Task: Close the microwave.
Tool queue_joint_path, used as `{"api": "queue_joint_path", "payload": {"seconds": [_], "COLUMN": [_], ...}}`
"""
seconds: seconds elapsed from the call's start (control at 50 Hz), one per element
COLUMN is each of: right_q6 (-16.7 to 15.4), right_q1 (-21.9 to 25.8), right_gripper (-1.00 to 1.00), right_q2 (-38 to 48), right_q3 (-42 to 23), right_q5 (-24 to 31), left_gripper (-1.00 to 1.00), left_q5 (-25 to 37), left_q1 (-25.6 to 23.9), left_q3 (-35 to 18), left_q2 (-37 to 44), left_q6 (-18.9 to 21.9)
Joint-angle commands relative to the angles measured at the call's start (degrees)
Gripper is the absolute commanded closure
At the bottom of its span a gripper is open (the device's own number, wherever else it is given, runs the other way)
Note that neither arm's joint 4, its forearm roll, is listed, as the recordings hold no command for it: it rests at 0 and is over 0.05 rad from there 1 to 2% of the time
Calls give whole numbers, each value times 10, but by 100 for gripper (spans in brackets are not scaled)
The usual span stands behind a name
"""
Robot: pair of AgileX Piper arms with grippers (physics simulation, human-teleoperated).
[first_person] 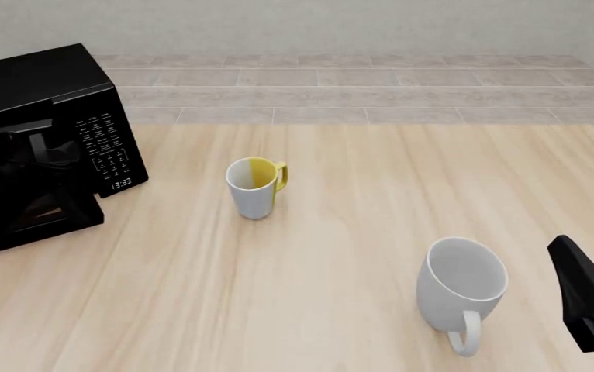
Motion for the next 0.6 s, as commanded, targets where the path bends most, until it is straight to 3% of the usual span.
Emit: {"api": "queue_joint_path", "payload": {"seconds": [0.02,0.18,0.6], "right_q6": [2,2,5], "right_q1": [-1,2,7], "right_gripper": [-100,-100,-100], "right_q2": [-5,0,-10], "right_q3": [0,0,0], "right_q5": [4,4,11], "left_gripper": [-100,-100,-100], "left_q5": [42,45,90], "left_q1": [28,33,45], "left_q3": [-71,-95,-152], "left_q2": [25,72,104], "left_q6": [9,-8,-37]}}
